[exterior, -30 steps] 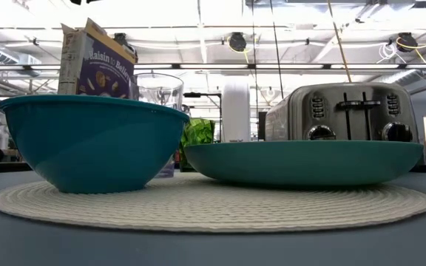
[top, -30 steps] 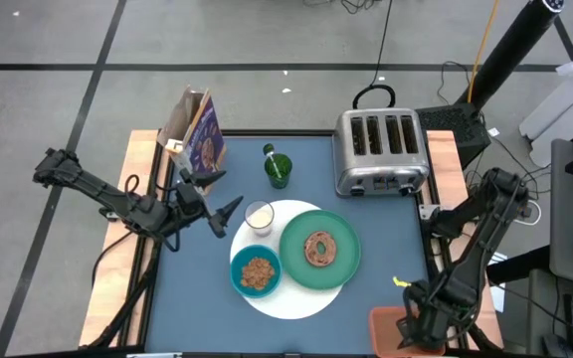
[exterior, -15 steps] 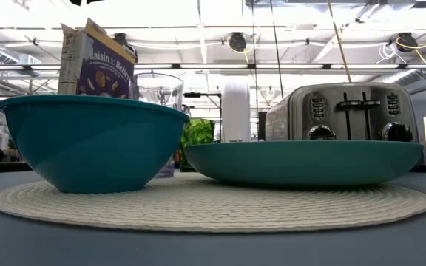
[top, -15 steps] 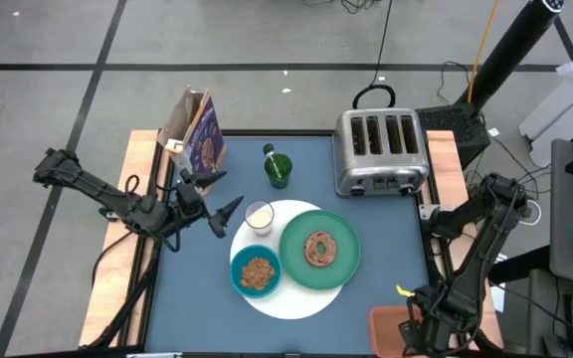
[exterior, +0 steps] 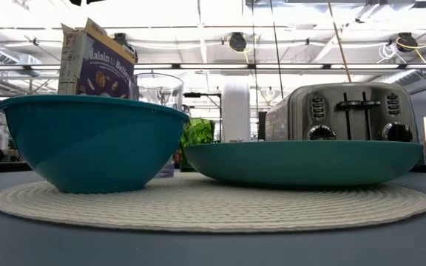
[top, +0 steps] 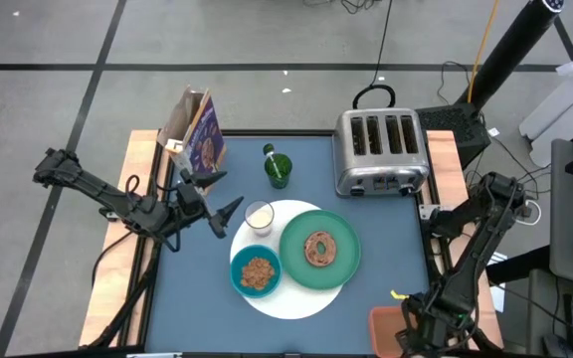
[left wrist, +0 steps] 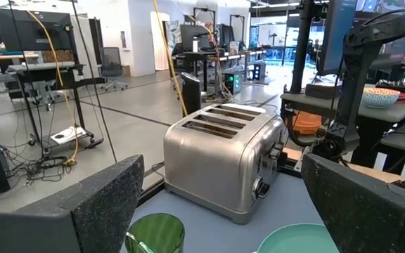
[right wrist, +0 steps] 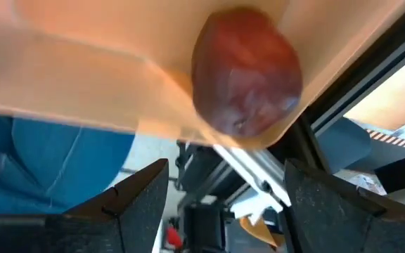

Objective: Arrange a breakfast setting
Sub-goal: Put the apple above the green plate from the orange bin

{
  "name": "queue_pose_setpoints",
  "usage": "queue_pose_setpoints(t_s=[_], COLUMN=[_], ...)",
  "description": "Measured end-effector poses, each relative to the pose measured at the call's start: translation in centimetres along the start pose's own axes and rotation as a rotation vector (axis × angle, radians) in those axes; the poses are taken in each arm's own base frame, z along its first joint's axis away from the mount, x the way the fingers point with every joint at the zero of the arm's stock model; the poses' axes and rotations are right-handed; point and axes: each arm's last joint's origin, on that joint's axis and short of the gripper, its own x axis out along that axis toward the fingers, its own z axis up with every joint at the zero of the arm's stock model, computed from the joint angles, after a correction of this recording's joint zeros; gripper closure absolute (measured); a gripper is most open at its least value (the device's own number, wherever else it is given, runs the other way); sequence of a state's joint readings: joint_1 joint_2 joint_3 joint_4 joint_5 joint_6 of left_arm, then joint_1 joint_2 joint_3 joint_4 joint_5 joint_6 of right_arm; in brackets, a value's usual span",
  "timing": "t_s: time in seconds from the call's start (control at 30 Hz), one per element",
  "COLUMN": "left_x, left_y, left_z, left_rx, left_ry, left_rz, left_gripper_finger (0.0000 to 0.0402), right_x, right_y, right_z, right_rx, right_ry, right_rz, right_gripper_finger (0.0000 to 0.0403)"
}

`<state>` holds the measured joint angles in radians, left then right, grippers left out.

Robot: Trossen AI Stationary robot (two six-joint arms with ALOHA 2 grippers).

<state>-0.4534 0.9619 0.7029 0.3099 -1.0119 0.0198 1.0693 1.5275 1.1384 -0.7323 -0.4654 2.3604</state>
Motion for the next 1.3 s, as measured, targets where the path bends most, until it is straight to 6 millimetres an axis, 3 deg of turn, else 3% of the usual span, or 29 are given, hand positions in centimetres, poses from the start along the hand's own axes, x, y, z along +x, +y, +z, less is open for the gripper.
queue_pose_setpoints(t_s=[0.27, 1.3], left_x=[0.00, 0.00], left_y=[0.00, 0.00], left_z=[0.00, 0.00], left_rx=[-0.002, -0.002], left_ry=[0.000, 0.000], left_rz=[0.000, 0.000], left_gripper_finger=[0.0011, 0.0011], right_x=[-0.52, -0.53], right_y=[-0.81, -0.21], right_z=[0.44, -0.02], right_rx=[0.021, -0.272], right_ry=[-0.062, -0.064], right_rz=[-0.012, 0.075], right_gripper_finger=[0.0128, 0.0128])
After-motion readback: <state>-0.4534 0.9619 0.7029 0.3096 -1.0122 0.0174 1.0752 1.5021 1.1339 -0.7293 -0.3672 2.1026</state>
